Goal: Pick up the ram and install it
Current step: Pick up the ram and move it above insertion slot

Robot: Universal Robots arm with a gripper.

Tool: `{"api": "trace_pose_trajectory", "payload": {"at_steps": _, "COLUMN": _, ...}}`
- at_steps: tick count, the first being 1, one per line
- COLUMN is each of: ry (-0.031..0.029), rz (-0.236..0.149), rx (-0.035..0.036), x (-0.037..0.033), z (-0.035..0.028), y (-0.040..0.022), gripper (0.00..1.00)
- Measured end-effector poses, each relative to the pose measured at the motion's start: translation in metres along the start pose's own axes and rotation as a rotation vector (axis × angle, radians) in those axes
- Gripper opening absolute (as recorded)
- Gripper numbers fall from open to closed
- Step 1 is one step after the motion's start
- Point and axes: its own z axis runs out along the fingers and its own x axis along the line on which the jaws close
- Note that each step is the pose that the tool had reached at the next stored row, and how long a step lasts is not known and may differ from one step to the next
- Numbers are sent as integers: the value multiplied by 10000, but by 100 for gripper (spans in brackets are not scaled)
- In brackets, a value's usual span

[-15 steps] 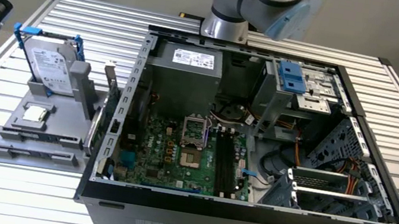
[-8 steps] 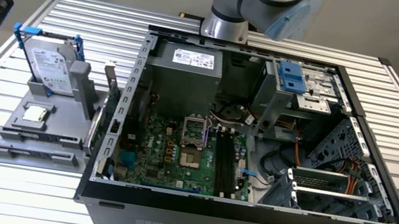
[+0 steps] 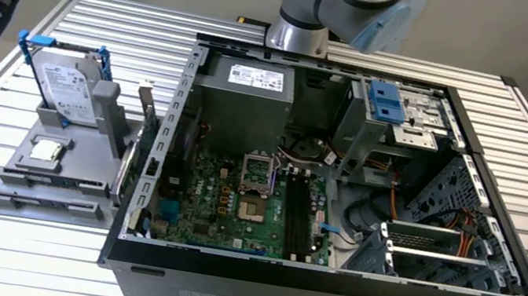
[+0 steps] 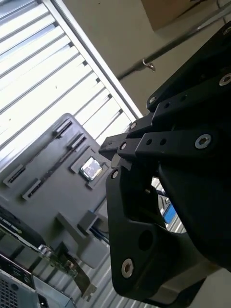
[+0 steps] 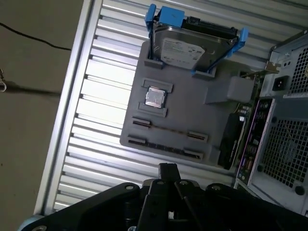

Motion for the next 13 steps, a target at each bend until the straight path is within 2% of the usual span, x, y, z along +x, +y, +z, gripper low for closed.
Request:
{"api": "trace_pose_trajectory", "payload": {"at_steps": 4, "ry": 25, "rz": -509, "rx": -7, "x": 1, "z": 0, "y": 0, "gripper": 0}}
{"api": "trace_pose_trajectory", "payload": {"at_steps": 13, "ry": 64, "rz": -1256, "rx": -12, "x": 2, "z": 0, "y": 0, "gripper": 0}}
